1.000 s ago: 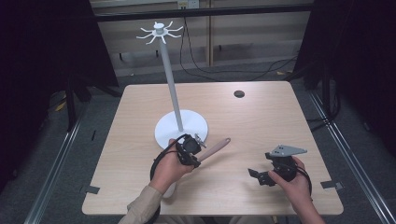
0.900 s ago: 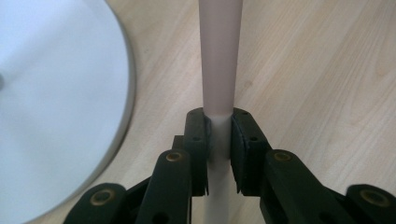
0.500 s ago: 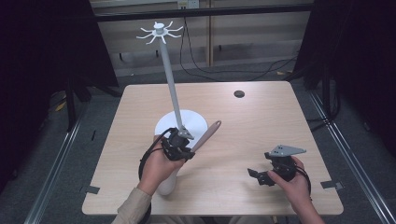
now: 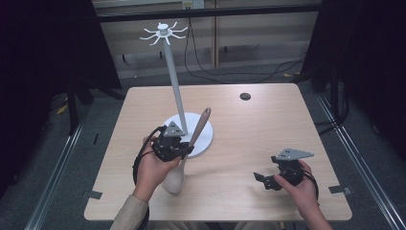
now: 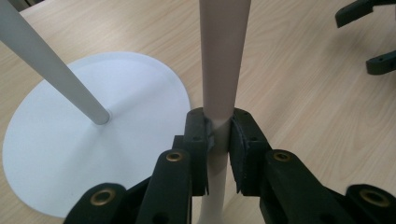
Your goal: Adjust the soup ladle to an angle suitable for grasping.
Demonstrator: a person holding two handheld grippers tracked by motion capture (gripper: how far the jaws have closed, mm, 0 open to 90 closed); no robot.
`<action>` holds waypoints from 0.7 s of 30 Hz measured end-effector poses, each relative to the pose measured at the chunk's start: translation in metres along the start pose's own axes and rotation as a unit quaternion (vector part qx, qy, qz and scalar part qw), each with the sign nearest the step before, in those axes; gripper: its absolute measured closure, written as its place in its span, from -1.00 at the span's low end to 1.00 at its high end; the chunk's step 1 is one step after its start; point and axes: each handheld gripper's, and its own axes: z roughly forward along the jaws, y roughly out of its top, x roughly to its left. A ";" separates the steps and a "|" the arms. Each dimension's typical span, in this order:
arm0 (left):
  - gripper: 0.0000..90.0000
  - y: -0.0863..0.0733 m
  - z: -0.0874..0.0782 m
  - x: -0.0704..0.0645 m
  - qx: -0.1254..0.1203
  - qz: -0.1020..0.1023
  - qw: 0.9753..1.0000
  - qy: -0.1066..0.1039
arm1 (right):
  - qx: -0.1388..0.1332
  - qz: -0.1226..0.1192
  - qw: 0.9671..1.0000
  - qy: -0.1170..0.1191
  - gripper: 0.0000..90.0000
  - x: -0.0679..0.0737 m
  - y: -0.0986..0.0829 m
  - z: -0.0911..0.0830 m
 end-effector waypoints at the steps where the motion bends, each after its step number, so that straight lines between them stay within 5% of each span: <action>1: 0.74 -0.001 -0.002 0.000 -0.007 -0.001 1.000 0.001 | 0.001 0.000 1.000 0.000 -0.91 0.000 0.000 0.000; 11: 0.74 -0.001 -0.018 0.002 -0.086 -0.007 0.996 -0.003 | -0.001 -0.002 1.000 0.001 -0.91 0.001 0.001 0.001; 21: 0.74 -0.002 -0.031 0.007 -0.132 -0.018 0.991 0.008 | -0.005 -0.003 1.000 0.002 -0.91 0.002 0.002 0.001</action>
